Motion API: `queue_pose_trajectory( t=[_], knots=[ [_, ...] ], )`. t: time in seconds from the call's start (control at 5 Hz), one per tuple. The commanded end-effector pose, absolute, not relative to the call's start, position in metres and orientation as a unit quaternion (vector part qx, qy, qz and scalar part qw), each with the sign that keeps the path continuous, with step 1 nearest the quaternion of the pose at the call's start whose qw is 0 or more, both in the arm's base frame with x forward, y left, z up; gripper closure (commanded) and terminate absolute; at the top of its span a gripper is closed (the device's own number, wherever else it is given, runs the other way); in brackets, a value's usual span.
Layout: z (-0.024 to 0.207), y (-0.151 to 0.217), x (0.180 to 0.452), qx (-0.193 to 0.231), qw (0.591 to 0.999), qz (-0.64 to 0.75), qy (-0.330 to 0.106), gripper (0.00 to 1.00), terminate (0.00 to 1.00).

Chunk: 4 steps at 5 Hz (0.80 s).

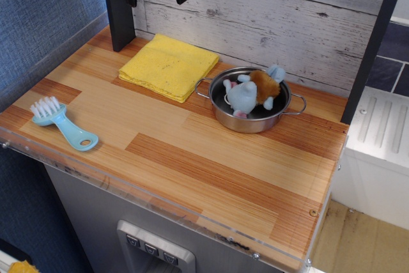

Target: Move the yellow cloth in front of the pot

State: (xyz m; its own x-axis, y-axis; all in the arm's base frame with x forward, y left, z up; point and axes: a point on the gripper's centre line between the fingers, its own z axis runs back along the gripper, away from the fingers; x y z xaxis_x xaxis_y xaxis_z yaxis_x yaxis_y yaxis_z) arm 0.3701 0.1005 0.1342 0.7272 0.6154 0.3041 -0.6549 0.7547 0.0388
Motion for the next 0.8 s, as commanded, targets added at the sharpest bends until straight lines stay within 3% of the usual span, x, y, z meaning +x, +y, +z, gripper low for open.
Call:
queue_pose_trajectory(
  t=[0.0, 0.2, 0.6],
  knots=[
    [0.134, 0.1, 0.37, 0.072, 0.927, 0.343, -0.138, 0.0, 0.0],
    [0.117, 0.104, 0.363, 0.074, 0.922, 0.354, -0.138, 0.0, 0.0],
    [0.089, 0.121, 0.383, 0.082, 0.927, 0.344, -0.127, 0.0, 0.0]
  ],
)
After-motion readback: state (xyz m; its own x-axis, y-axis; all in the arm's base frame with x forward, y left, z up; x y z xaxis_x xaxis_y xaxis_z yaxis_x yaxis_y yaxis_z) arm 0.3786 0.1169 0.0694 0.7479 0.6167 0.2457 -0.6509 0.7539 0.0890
